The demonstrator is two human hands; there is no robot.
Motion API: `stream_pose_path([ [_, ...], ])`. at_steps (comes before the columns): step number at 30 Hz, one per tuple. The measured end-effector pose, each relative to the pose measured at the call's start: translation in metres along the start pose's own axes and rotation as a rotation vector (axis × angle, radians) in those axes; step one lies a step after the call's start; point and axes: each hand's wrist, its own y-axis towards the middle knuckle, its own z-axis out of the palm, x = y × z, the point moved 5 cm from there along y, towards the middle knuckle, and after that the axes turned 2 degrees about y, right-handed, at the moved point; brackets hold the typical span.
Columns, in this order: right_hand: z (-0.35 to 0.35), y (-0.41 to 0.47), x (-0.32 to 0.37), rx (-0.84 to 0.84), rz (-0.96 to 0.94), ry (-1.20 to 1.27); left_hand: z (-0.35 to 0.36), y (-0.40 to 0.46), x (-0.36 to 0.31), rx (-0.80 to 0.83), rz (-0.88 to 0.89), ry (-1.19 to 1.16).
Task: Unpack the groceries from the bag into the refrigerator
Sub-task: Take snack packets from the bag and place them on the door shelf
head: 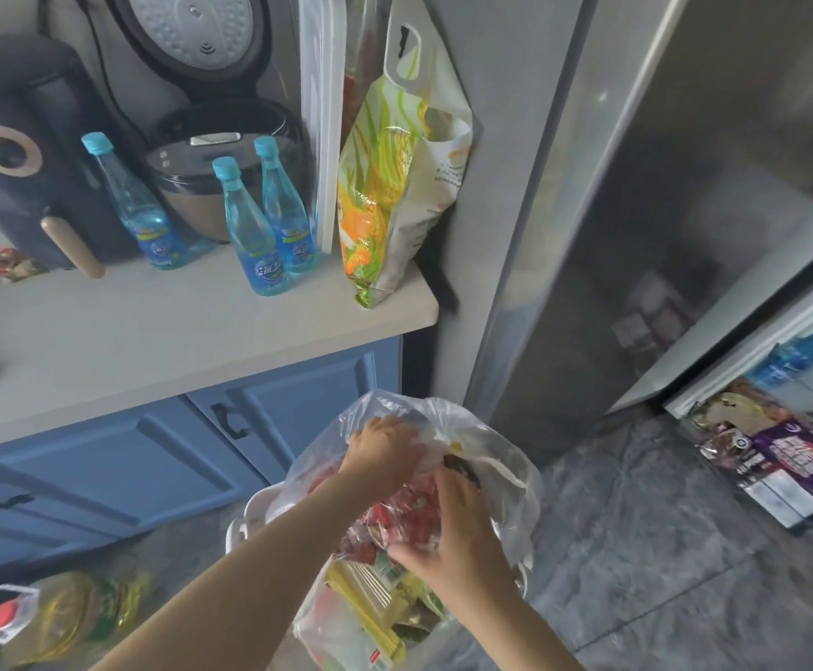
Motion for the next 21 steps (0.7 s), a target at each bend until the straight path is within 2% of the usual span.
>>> stream_pose_path([
  [7, 0.023, -0.009, 0.008, 0.004, 0.012, -0.023, 0.01, 0.005, 0.019, 0.187, -0.183, -0.062],
  [9, 0.029, -0.01, 0.007, 0.005, 0.021, -0.037, 0.009, 0.004, 0.024, 0.22, -0.184, -0.038],
  [11, 0.032, -0.011, 0.006, -0.012, -0.001, -0.034, 0.003, -0.001, 0.022, 0.221, -0.152, -0.059],
  [14, 0.033, -0.014, 0.007, -0.029, -0.023, 0.0, -0.011, -0.015, 0.017, 0.185, -0.026, -0.028],
  [16, 0.032, -0.015, 0.007, -0.027, -0.029, 0.02, -0.023, -0.032, 0.014, 0.217, 0.06, -0.058],
  [19, 0.026, -0.018, 0.002, -0.036, -0.043, 0.046, -0.03, -0.059, 0.023, 0.408, 0.092, -0.067],
  [21, 0.023, -0.02, -0.005, -0.029, -0.051, 0.012, -0.028, -0.072, 0.033, 0.443, 0.079, -0.042],
])
